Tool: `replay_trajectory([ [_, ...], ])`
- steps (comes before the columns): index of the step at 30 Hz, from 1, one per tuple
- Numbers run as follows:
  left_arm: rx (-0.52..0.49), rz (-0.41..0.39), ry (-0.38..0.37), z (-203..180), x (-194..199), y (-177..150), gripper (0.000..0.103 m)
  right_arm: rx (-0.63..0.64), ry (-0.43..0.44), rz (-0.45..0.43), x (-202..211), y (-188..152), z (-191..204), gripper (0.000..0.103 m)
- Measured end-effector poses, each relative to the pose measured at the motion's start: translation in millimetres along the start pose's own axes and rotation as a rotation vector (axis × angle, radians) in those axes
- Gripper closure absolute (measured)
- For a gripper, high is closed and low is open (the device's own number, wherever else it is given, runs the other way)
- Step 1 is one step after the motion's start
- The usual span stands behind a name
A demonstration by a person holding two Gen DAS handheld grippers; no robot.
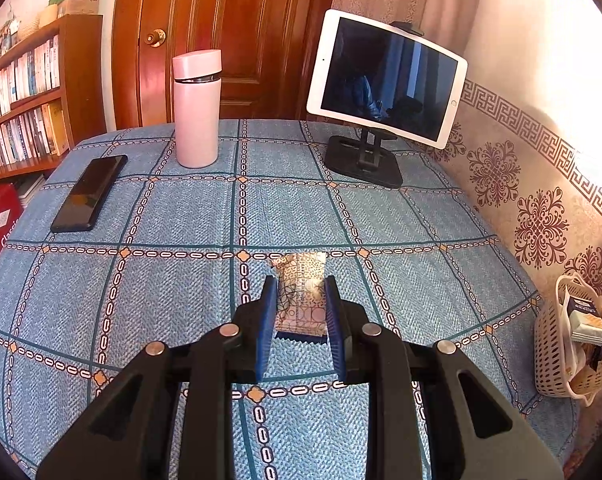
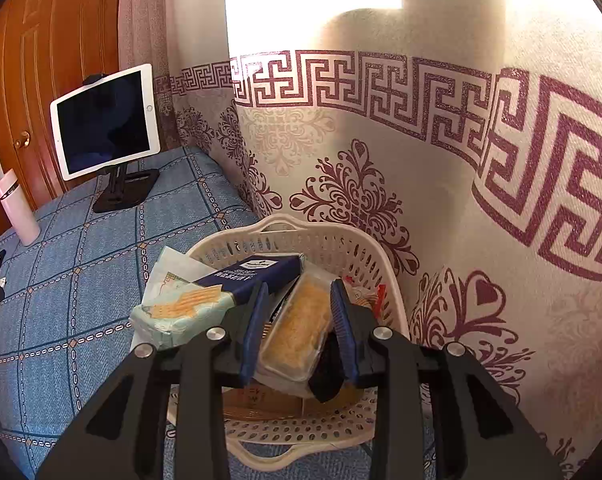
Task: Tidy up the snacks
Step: 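Carry the orange cake pack into the basket and open the right gripper, then carry the foil packet into the basket and open the left gripper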
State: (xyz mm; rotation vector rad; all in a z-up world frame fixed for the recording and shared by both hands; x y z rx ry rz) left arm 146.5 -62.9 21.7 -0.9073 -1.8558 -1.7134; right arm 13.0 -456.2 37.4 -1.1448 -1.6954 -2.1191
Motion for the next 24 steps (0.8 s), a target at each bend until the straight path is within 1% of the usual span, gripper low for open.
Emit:
replay_trajectory([
  [4, -0.003, -0.001, -0.004, -1.2, 0.3, -0.2, 0.079, 0.011, 0.001, -0.011, 7.0, -1.1, 1.0, 0.070],
  [8, -0.008, 0.001, -0.007, -3.2, -1.1, -1.2, 0.079, 0.044, -0.007, -0.043, 23.3, -4.2, 4.5, 0.069],
  [12, -0.016, 0.001, -0.013, -7.5, -1.3, -2.3, 0.079, 0.064, -0.019, -0.066, 36.2, -14.1, 6.3, 0.063],
  [16, -0.034, 0.001, -0.027, -17.4, 1.0, -5.4, 0.079, 0.100, -0.038, -0.066, 42.2, -28.7, 7.0, 0.063],
  [19, -0.054, -0.005, -0.033, -27.4, 4.1, -8.6, 0.079, 0.117, -0.050, -0.079, 47.8, -40.5, 4.9, 0.059],
  [22, -0.084, -0.011, -0.039, -39.2, 7.2, -12.5, 0.079, 0.123, -0.031, -0.078, 50.2, -50.7, 4.8, 0.056],
  [24, -0.102, -0.012, -0.048, -47.5, 8.3, -14.6, 0.079, 0.119, -0.017, -0.072, 50.6, -55.1, 4.2, 0.046],
])
Point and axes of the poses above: each gripper's, at about its wrist camera, not at the fingertips, and x roughly against the way its jaws point, z to its left, y to its top, the point moved 9 cm from there along -x, roughly the way its jaws point, and after that the axes turned 6 degrees about z, right-handed, at the moved point
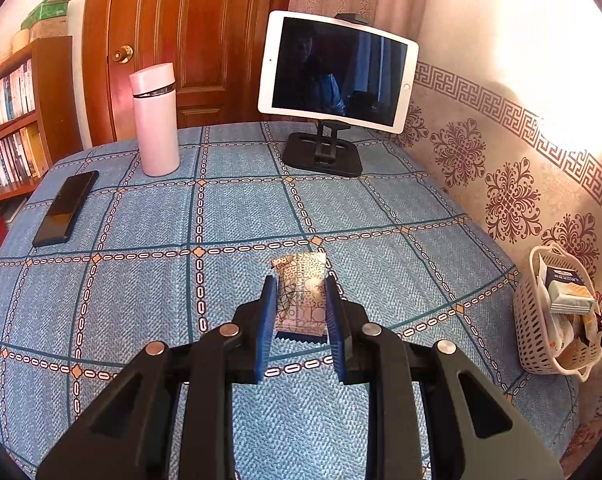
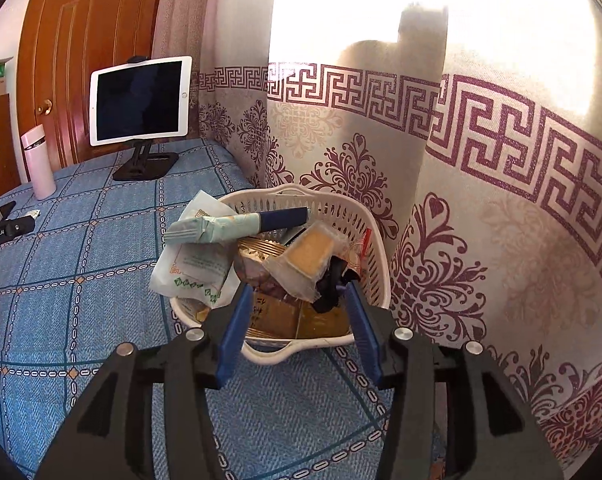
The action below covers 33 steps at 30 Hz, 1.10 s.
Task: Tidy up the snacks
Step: 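Carry the foil packet into the basket and open the left gripper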
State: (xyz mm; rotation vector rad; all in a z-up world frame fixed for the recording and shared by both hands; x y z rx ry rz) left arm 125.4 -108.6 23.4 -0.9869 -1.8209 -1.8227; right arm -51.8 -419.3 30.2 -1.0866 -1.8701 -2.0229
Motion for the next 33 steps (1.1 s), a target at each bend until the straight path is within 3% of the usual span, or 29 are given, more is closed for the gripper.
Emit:
replay_trajectory([
  [9, -0.083, 0.010, -0.074, -45.0, 12.2, -14.8, 0.079, -0.024, 0.020, 0.001, -1.3, -8.7, -9.9, 0.045],
  [21, -0.167, 0.007, -0.142, -87.9, 33.4, -21.7, 0.079, -0.037, -0.099, 0.025, -41.2, 7.7, -33.8, 0.045],
  [33, -0.286, 0.052, -0.316, -159.8, 47.8, -34.6, 0.079, -0.091, 0.010, -0.039, -10.3, -7.6, -35.9, 0.044],
])
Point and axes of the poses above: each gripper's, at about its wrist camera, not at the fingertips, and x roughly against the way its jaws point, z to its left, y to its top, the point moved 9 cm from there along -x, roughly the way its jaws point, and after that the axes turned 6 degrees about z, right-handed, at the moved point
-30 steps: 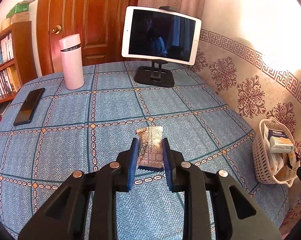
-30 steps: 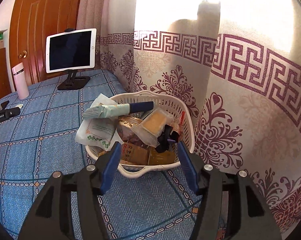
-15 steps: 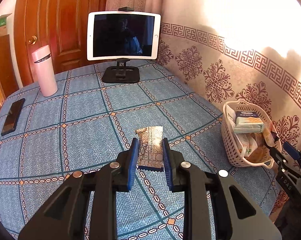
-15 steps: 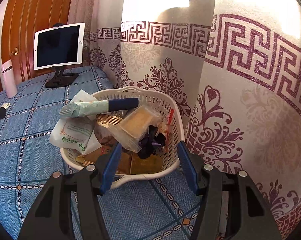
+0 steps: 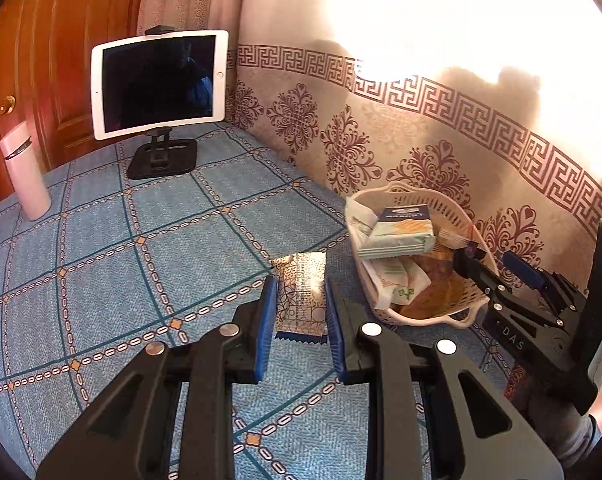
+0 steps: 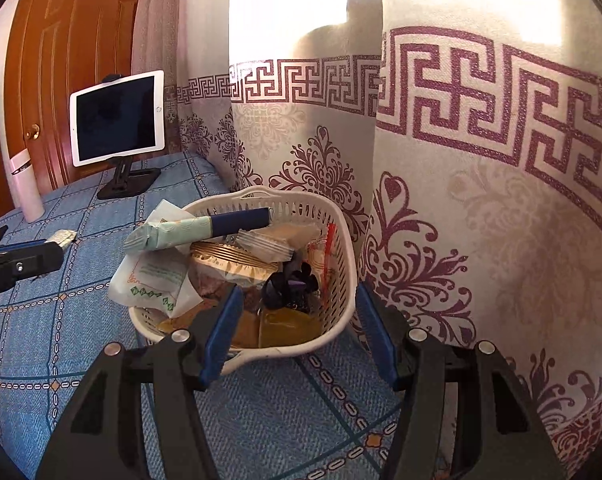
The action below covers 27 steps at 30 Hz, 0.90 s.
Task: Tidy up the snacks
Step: 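Carry the foil packet into the basket and open the left gripper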
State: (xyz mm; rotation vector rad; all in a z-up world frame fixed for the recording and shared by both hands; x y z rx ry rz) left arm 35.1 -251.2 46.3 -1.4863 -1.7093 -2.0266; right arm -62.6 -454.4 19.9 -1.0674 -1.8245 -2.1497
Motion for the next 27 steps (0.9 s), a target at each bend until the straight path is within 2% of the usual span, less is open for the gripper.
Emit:
replay_trajectory([
  [4, -0.048, 0.029, -0.094, -34.8, -11.5, 0.5, 0.079, -0.014, 0.006, -0.010, 9.2, -7.3, -8.7, 0.044],
  [12, -0.164, 0.051, -0.218, -93.0, -29.3, 2.6, 0.079, -0.033, 0.011, -0.017, 11.7, -12.2, -22.4, 0.044],
  [18, -0.232, 0.044, -0.240, -119.0, -44.5, 8.3, 0.079, -0.026, 0.023, -0.013, 12.2, -15.4, -23.7, 0.044],
  [27, -0.258, 0.073, -0.243, -126.6, -67.2, 10.6, 0.079, -0.025, 0.016, 0.007, 6.8, -18.8, -22.6, 0.044],
])
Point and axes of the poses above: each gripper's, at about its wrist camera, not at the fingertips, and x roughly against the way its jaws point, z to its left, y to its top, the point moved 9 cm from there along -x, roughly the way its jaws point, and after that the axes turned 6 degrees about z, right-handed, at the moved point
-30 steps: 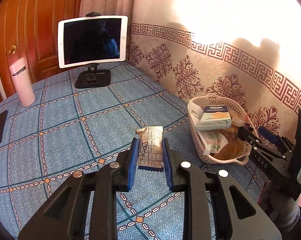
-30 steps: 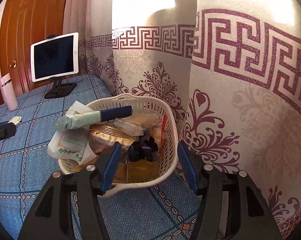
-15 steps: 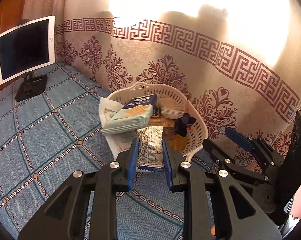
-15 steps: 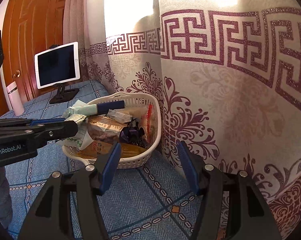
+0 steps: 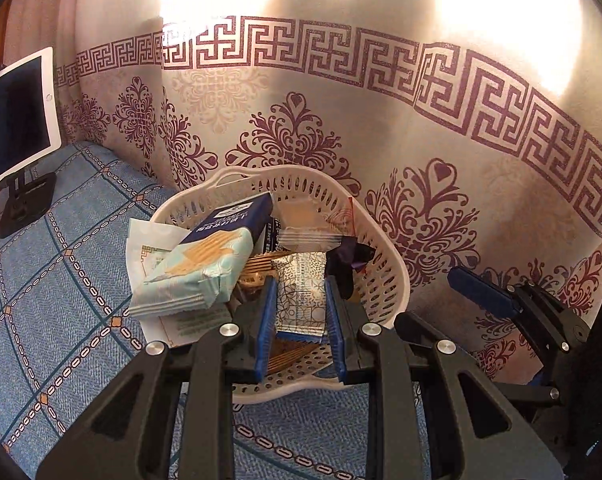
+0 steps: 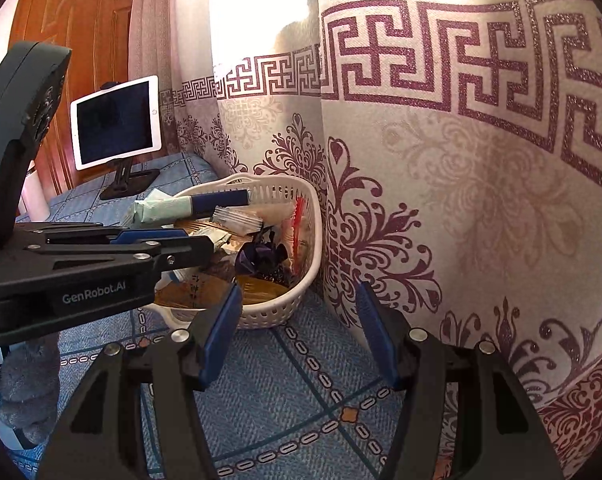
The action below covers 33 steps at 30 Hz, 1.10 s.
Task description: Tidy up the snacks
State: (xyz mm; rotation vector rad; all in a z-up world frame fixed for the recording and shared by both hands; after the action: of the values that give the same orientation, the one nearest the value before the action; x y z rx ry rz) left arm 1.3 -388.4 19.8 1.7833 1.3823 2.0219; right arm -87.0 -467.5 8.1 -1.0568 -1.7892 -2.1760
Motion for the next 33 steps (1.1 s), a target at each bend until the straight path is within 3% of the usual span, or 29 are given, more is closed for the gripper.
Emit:
replay_trajectory([
  [3, 0.007, 0.003, -0.008, 3.4, -4.2, -0.4, 0.068, 0.007, -0.008, -0.004, 2.4, 2.9, 2.0, 0.044],
  [7, 0.038, -0.008, -0.008, 7.6, 2.2, 0.0, 0.038, 0.002, 0.003, 0.006, 4.1, 4.4, 8.1, 0.044],
  [12, 0.043, -0.037, -0.019, 10.1, 26.8, -3.0, 0.034, -0.019, 0.016, 0.041, 3.3, 1.6, 12.2, 0.044],
  [14, 0.047, -0.074, 0.017, 18.3, 41.8, -0.9, 0.014, -0.030, 0.015, 0.049, 3.8, 1.8, 12.6, 0.044],
  [17, 0.057, -0.131, 0.101, 38.6, 64.4, 5.3, 0.011, -0.030, 0.003, 0.047, 8.3, 5.0, 15.0, 0.039],
  [21, 0.084, -0.193, 0.201, 67.1, 91.1, 11.1, 0.004, -0.011, -0.001, 0.026, 18.1, 12.4, 26.1, 0.019],
  [24, 0.134, -0.208, 0.262, 91.9, 100.4, 14.0, 0.003, 0.000, 0.015, 0.024, 22.5, 15.1, 37.6, 0.011],
  [33, 0.201, -0.169, 0.376, 122.6, 103.4, 8.6, 0.003, 0.032, 0.020, 0.019, 30.0, 15.4, 56.1, 0.005],
])
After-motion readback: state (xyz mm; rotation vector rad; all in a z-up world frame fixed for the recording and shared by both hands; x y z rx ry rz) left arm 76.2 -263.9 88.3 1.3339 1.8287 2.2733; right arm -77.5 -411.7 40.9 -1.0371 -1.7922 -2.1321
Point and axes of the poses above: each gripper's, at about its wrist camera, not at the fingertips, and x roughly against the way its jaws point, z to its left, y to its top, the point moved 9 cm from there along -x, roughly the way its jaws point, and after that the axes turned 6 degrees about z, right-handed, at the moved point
